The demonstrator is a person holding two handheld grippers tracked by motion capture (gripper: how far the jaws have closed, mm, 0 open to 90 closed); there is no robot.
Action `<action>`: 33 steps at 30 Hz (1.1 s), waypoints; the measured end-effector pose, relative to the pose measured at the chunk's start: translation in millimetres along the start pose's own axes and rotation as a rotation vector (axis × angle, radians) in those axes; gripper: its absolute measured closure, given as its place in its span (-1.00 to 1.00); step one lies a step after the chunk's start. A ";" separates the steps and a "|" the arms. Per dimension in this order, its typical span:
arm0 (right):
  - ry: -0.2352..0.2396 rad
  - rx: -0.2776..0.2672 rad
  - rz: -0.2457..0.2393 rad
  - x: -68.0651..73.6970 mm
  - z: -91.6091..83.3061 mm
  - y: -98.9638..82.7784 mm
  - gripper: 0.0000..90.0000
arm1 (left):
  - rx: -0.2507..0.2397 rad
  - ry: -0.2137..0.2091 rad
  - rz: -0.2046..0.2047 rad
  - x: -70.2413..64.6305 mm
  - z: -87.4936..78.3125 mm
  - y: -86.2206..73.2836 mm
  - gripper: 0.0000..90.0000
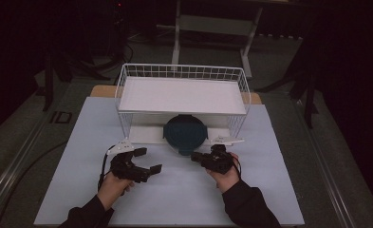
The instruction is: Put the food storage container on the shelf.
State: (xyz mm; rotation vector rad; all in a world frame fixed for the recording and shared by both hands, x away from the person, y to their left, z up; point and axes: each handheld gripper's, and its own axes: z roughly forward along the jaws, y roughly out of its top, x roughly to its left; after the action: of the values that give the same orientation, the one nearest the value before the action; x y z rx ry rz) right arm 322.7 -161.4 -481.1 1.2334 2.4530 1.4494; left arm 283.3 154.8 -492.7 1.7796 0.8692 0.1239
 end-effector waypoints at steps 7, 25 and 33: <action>0.001 0.053 -0.013 0.7 18.2 -3.0 1.00 | -0.014 -0.006 0.012 -1.3 0.2 -0.4 -0.98; -0.035 0.057 -0.007 -11.3 43.9 10.2 1.00 | -0.019 -0.006 0.022 -1.9 2.5 -1.6 -0.98; -0.057 0.039 -0.005 -18.4 50.5 18.8 1.00 | -0.022 -0.006 0.028 -2.3 2.4 -1.6 -0.98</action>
State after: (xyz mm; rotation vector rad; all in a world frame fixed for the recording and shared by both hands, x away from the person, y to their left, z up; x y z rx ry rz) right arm 367.0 -132.1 -501.7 1.2559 2.4570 1.3521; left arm 282.0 151.8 -494.3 1.7711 0.8363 0.1460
